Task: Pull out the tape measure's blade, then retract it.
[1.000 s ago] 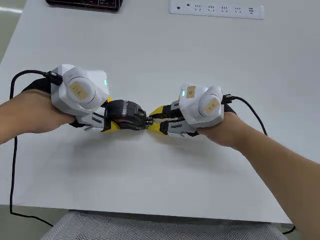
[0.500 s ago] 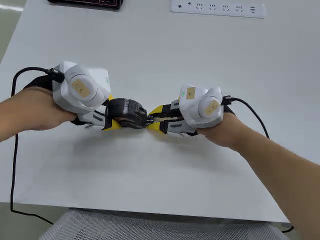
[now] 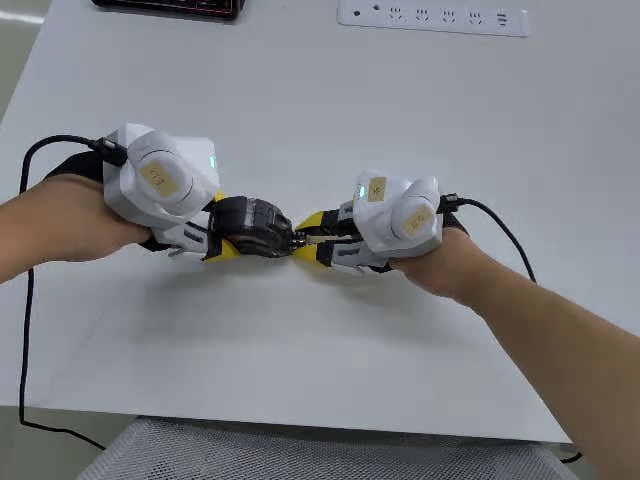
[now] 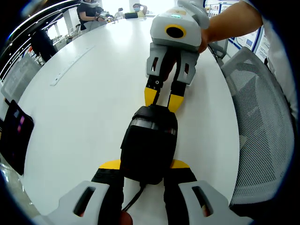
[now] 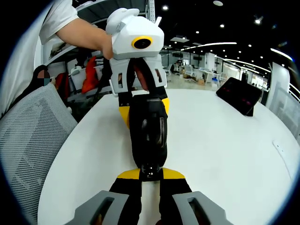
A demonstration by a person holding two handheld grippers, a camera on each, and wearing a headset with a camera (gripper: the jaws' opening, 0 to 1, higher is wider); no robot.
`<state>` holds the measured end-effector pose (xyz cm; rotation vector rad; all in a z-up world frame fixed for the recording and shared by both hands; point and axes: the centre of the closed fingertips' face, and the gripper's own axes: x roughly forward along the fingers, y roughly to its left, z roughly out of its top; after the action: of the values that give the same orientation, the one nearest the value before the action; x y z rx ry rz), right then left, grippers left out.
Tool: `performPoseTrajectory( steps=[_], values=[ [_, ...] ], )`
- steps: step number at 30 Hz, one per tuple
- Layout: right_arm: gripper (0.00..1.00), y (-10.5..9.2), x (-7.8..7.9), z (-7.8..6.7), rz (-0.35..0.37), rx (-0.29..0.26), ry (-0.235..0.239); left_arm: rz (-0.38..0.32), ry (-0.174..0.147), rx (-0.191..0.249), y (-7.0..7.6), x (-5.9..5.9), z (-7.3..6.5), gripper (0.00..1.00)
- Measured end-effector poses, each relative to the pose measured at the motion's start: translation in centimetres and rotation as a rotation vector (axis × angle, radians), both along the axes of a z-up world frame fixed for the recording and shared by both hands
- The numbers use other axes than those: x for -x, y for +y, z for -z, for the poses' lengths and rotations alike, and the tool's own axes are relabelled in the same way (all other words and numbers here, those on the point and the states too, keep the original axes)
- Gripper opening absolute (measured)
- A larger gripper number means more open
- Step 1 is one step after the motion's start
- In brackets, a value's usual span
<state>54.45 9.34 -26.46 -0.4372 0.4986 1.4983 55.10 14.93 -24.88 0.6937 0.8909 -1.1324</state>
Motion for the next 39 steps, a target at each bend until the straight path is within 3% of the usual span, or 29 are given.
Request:
performPoseTrajectory(
  steps=[39],
  values=[
    [0.10, -2.7, 0.0, -0.2, 0.016, 0.020, -0.006, -0.001, 0.004, 0.000, 0.0, 0.1, 0.0, 0.27]
  ],
)
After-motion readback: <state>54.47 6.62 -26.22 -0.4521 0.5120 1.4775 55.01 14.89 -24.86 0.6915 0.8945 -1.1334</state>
